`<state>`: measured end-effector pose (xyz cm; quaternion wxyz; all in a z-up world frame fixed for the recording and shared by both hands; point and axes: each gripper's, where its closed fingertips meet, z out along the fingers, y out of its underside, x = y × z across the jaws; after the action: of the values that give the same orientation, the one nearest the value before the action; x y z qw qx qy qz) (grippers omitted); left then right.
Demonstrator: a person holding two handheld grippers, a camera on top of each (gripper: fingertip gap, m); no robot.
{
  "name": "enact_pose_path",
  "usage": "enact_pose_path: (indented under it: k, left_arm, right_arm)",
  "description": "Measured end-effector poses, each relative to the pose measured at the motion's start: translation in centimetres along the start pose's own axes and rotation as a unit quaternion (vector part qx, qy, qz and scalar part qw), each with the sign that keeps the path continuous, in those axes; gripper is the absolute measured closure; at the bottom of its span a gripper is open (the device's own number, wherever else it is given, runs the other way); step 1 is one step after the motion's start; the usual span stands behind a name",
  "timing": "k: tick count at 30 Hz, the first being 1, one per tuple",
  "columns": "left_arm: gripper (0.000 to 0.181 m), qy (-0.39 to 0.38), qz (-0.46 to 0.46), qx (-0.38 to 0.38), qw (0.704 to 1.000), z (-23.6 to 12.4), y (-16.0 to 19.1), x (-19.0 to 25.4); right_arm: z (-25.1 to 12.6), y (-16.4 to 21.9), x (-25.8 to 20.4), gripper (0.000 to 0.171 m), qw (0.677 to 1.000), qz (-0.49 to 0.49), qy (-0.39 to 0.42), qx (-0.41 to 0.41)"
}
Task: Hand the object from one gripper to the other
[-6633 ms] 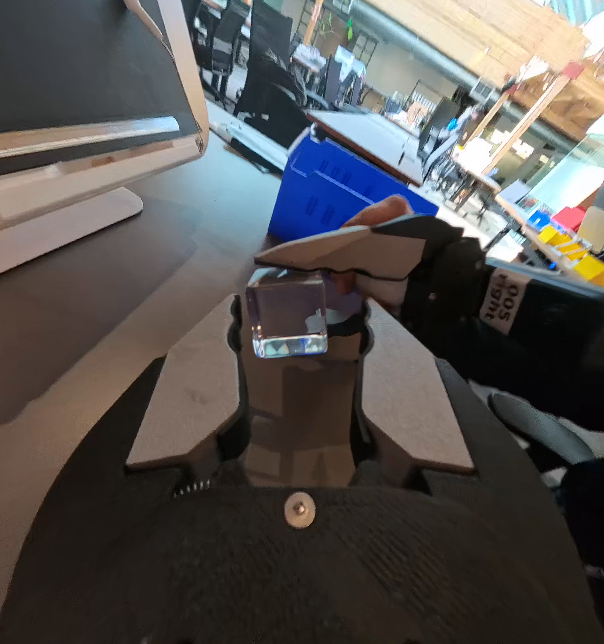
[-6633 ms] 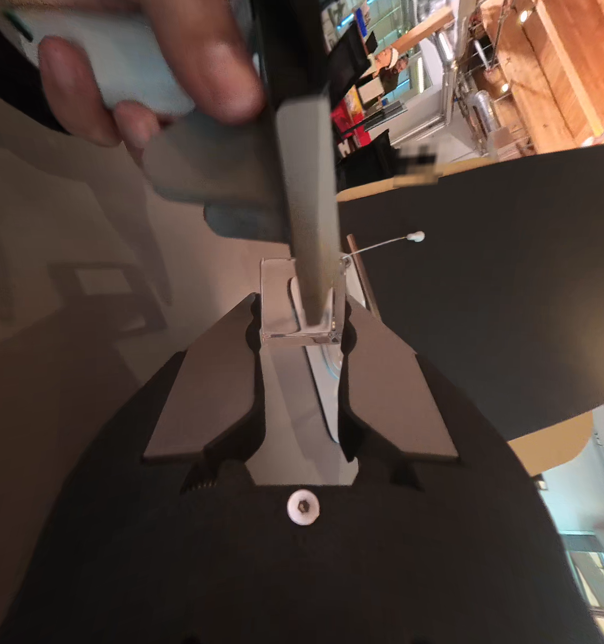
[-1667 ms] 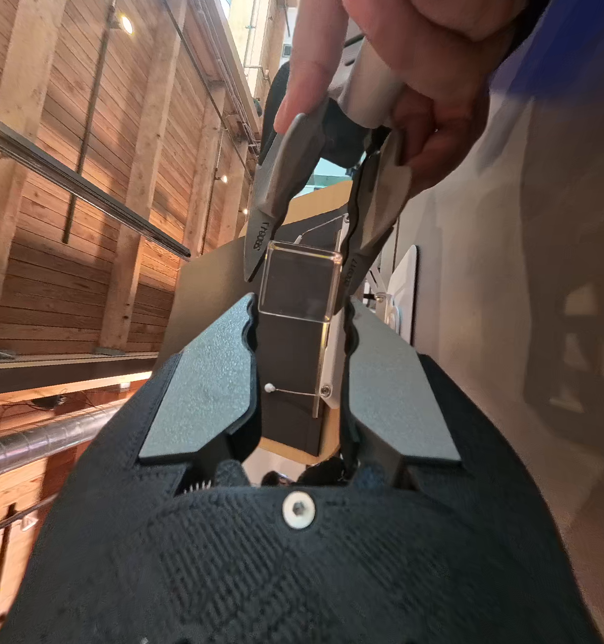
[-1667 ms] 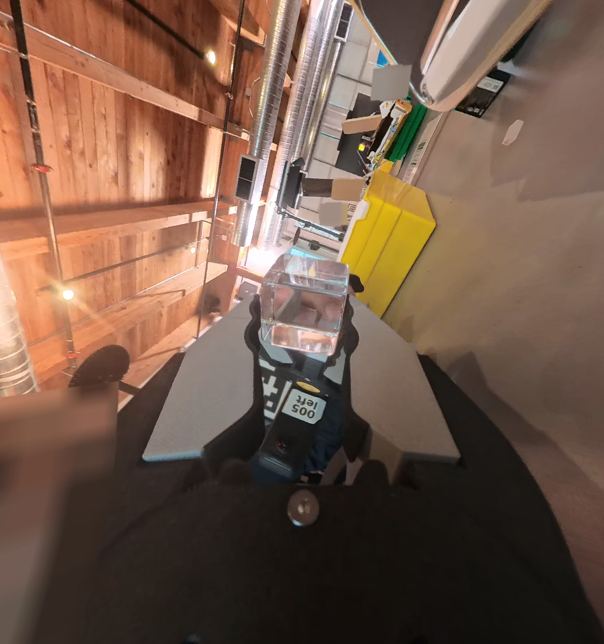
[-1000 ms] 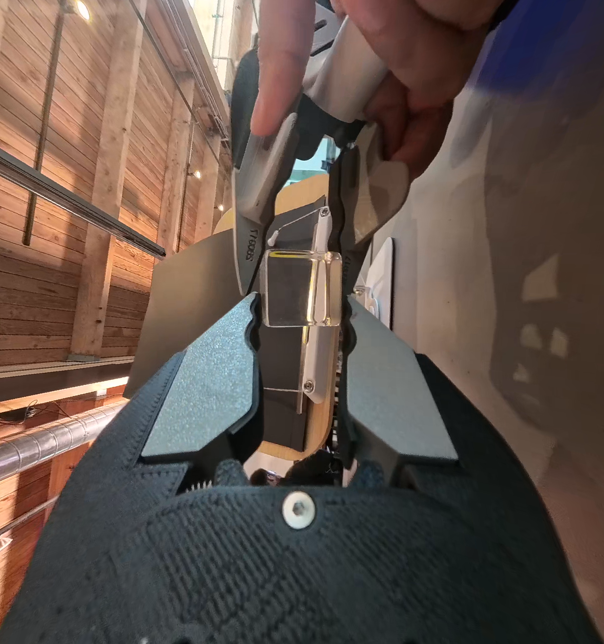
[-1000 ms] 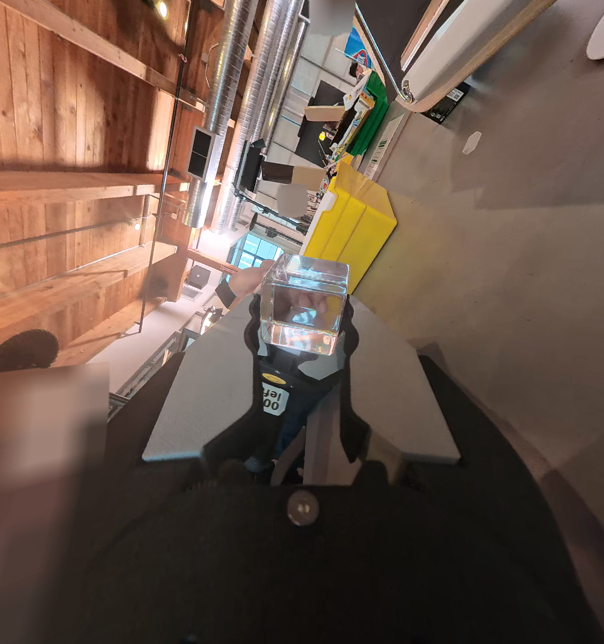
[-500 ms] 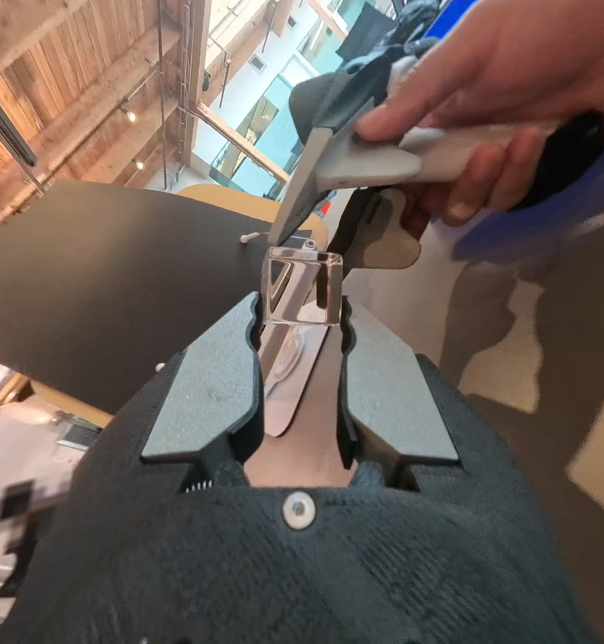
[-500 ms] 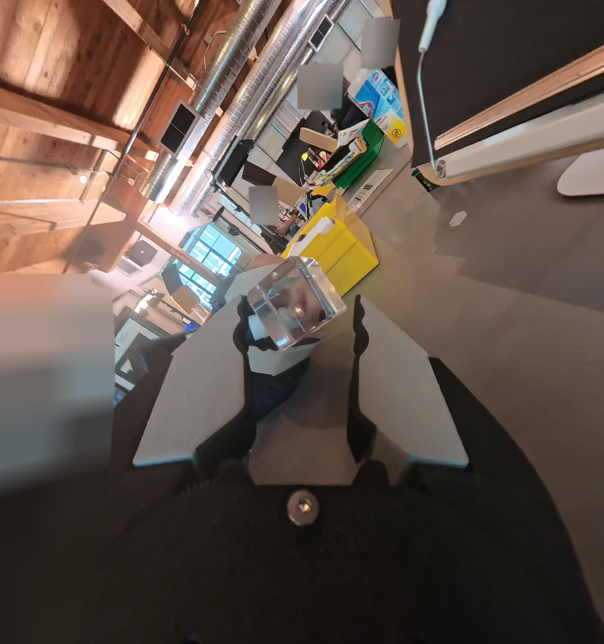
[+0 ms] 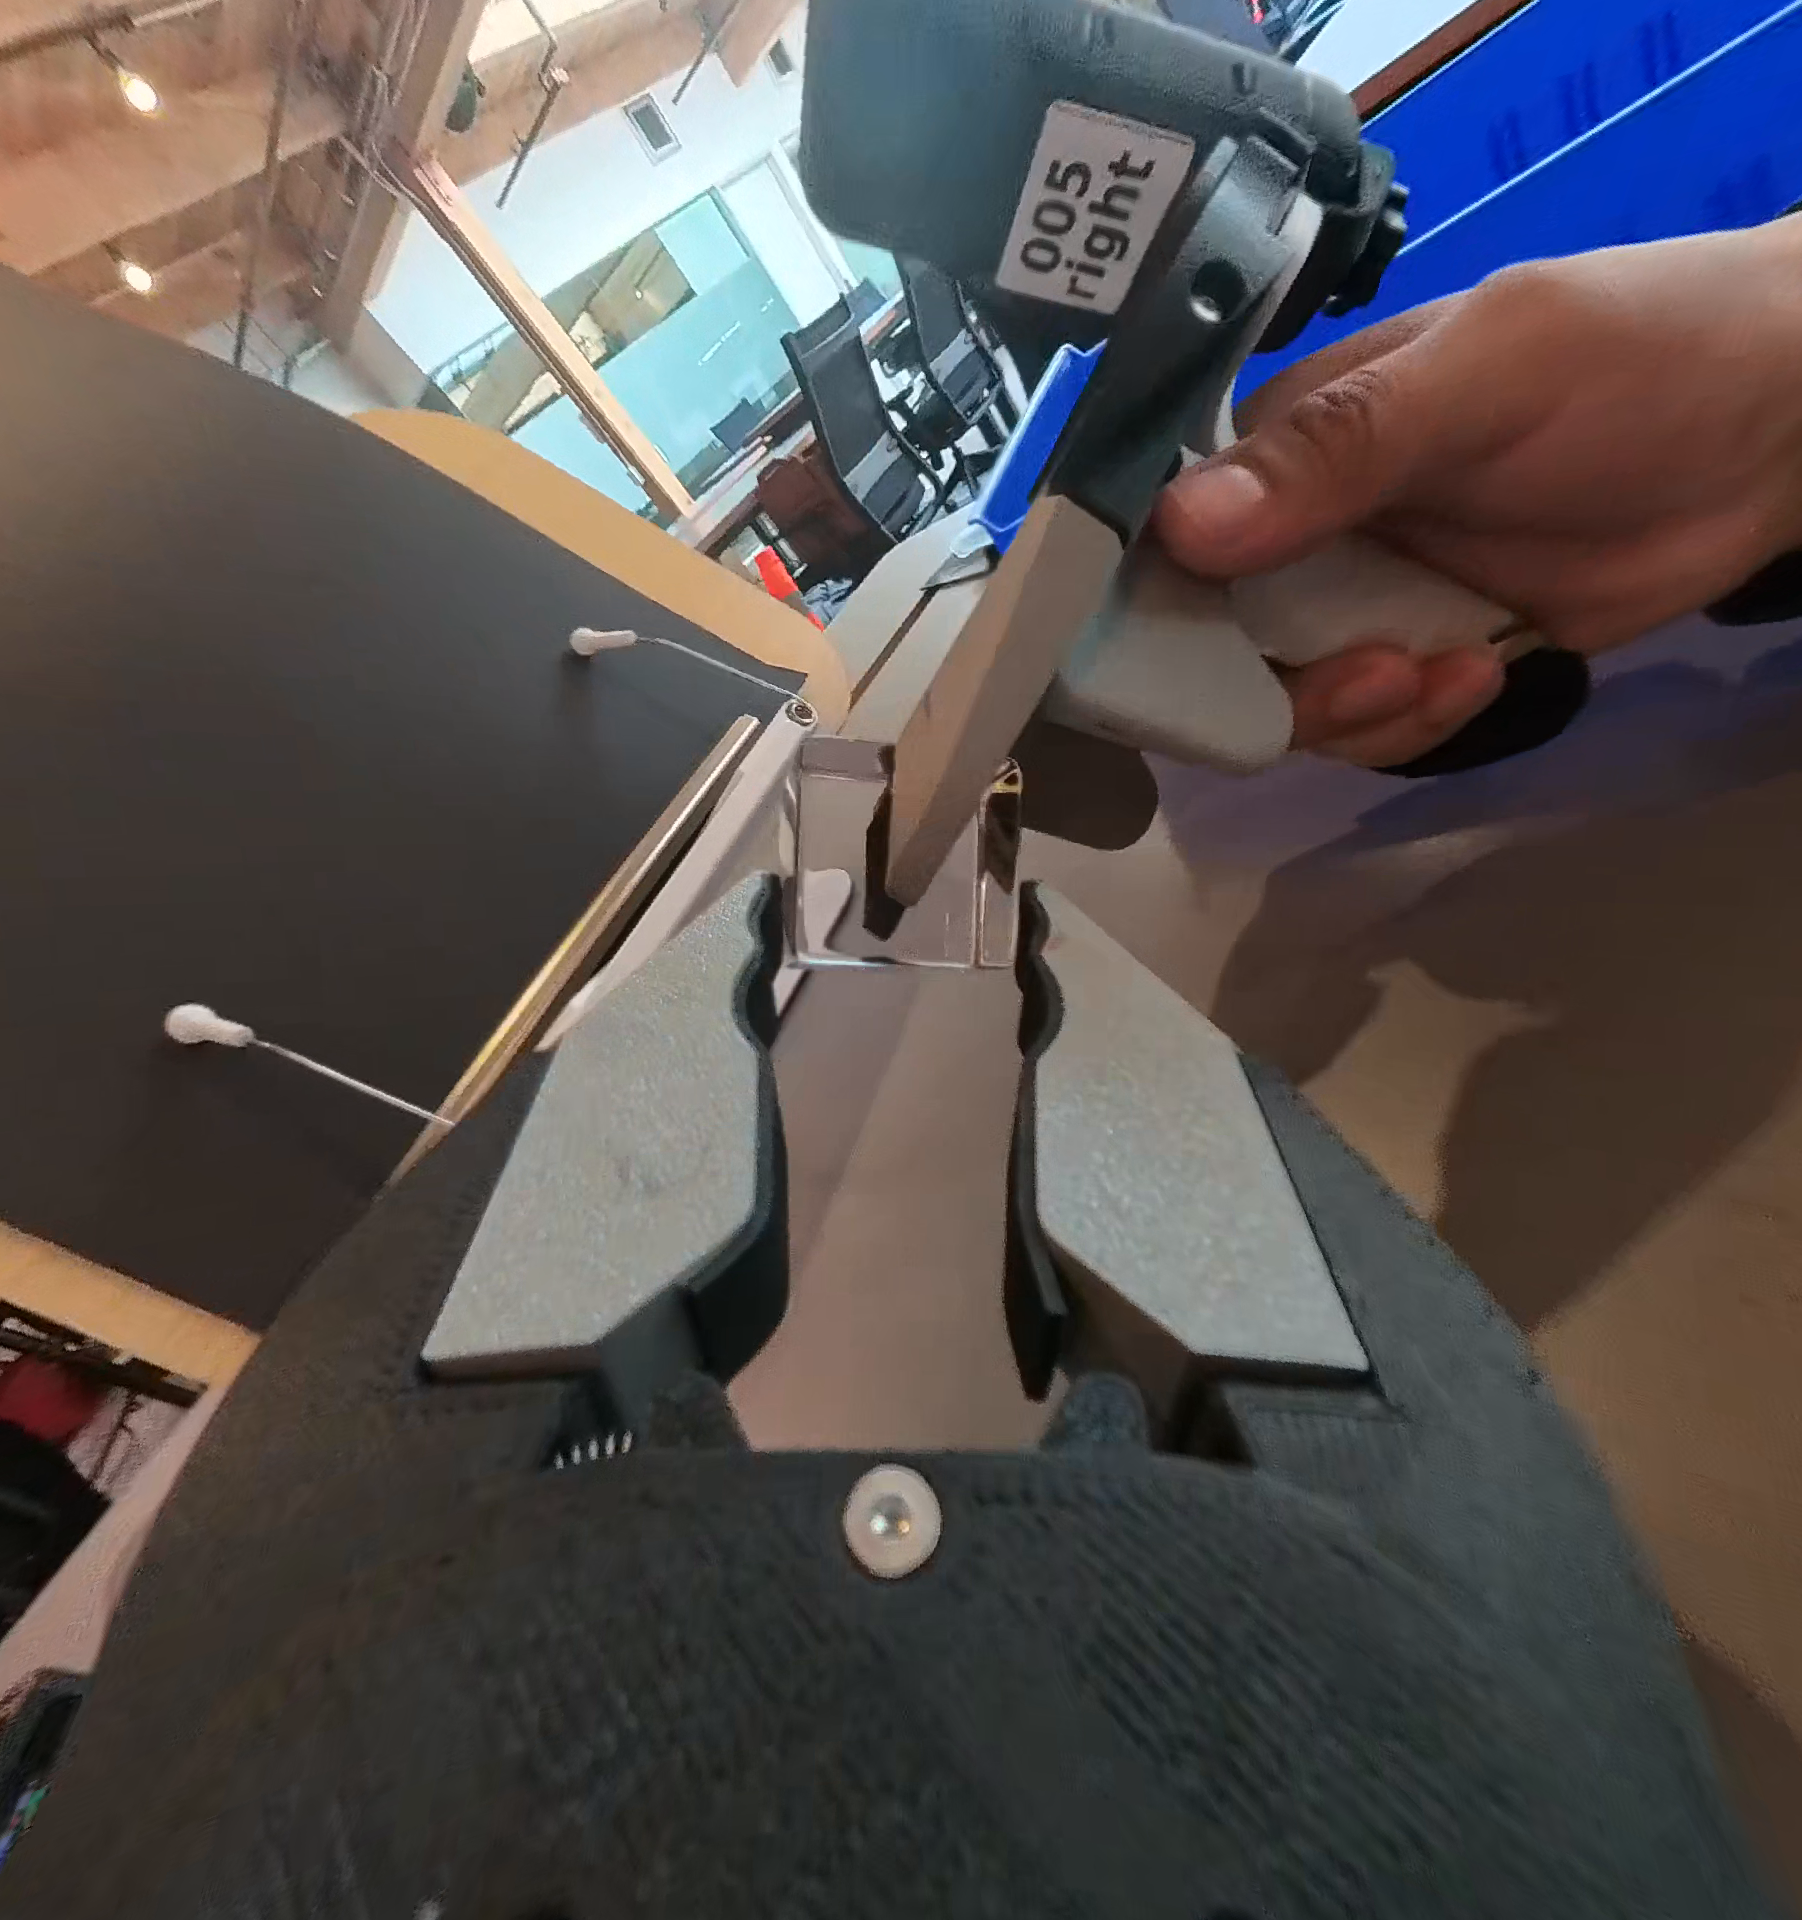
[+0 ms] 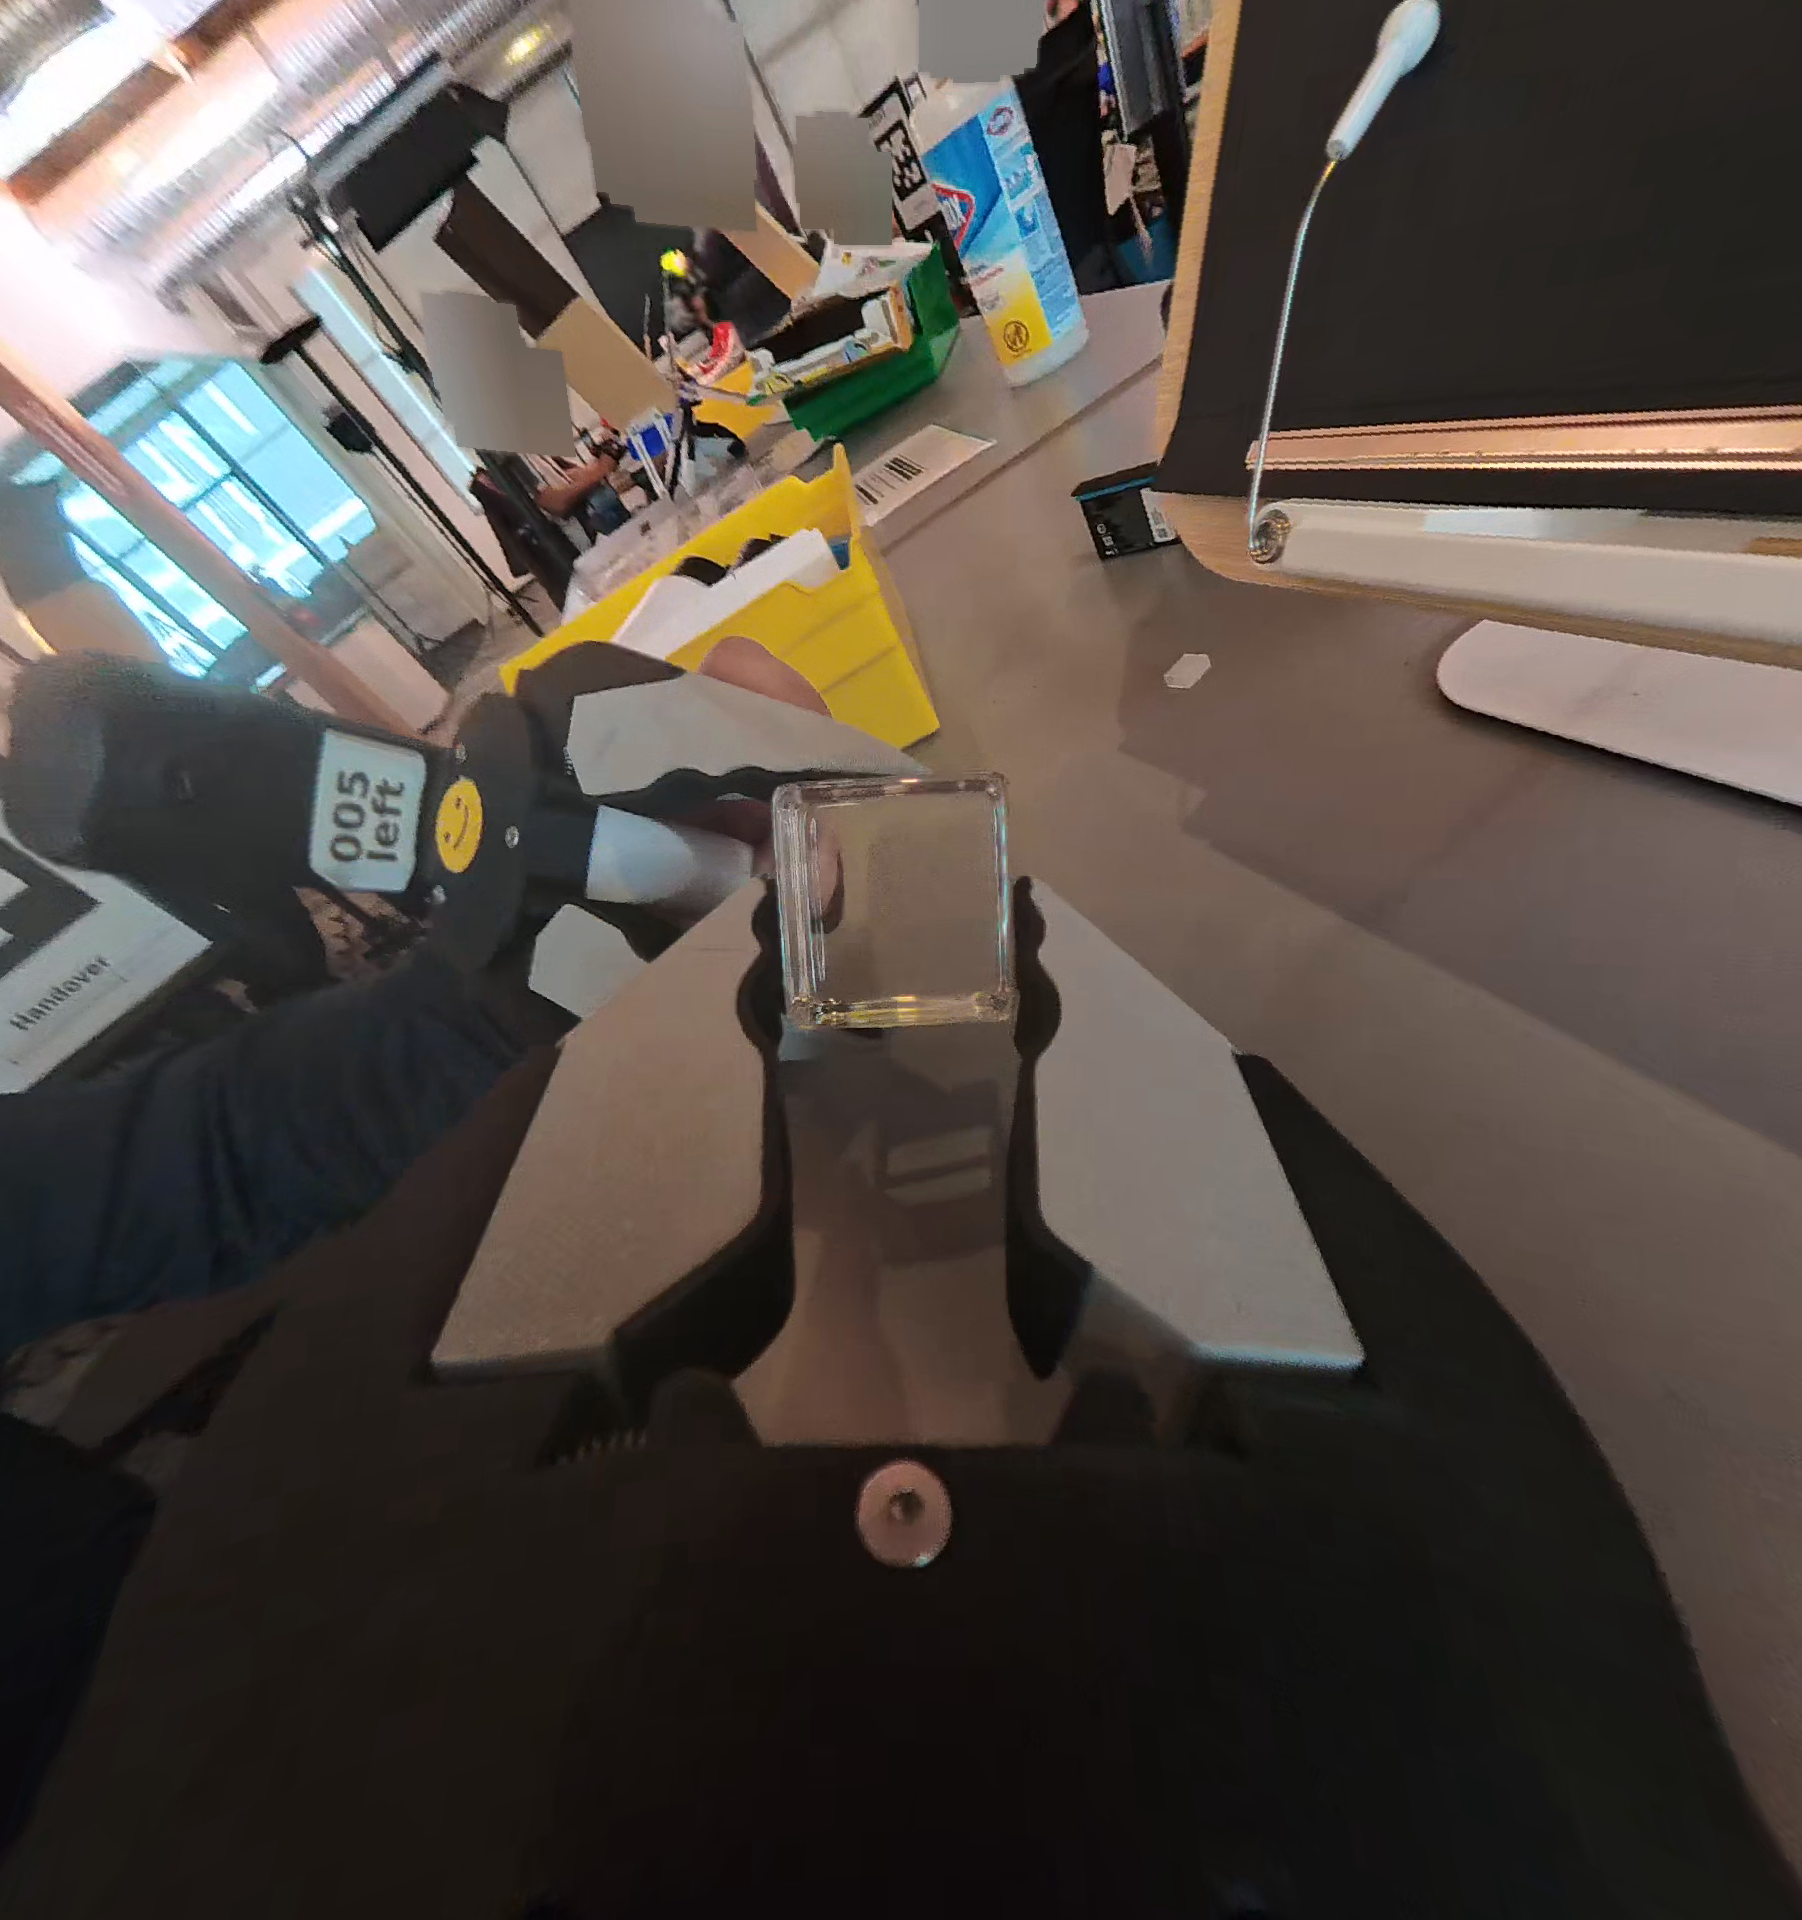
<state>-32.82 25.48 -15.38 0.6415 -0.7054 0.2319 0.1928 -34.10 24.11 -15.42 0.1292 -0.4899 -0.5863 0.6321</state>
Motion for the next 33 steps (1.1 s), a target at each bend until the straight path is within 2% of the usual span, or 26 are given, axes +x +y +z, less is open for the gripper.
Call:
enact_pose_path:
  k: [1,6,9,12,14,22,26,31,33]
  left_arm:
    - [0.138,0.004,-0.008,-0.003,1.000,0.0,0.2,0.0]
    - [0.138,0.000,-0.030,-0.012,0.999,0.3,0.8,0.2]
    - [0.137,0.017,-0.081,-0.015,0.996,0.4,1.0,0.5]
    - [0.140,0.056,-0.166,0.009,0.985,0.1,0.2,0.5]
    - [0.148,0.071,-0.211,0.027,0.975,-0.3,-0.3,0.1]
    - [0.140,0.124,-0.302,0.006,0.945,-0.2,0.6,0.9]
    - [0.131,0.162,-0.361,0.020,0.918,-0.5,0.1,1.2]
    - [0.125,0.199,-0.462,0.067,0.862,-1.2,-1.1,0.2]
    - [0.119,0.214,-0.494,0.055,0.841,-1.0,-0.7,0.5]
  right_arm:
    - [0.0,0.1,0.1,0.131,1.000,-0.009,0.008,-0.005]
    - [0.2,0.5,0.7,0.131,0.998,-0.047,0.048,-0.023]
    - [0.0,0.4,1.1,0.131,0.995,-0.070,0.068,-0.024]
    - [-0.3,0.0,1.1,0.131,0.994,-0.081,0.073,-0.014]
    - [-0.3,-0.1,1.2,0.131,0.992,-0.096,0.083,-0.016]
    - [-0.2,0.4,1.7,0.131,0.976,-0.165,0.134,-0.045]
    - [-0.6,-0.1,1.8,0.131,0.971,-0.186,0.147,-0.035]
    - [-1.5,-1.3,1.0,0.131,0.965,-0.215,0.150,-0.007]
    - [-1.6,-1.5,0.4,0.131,0.960,-0.239,0.145,-0.001]
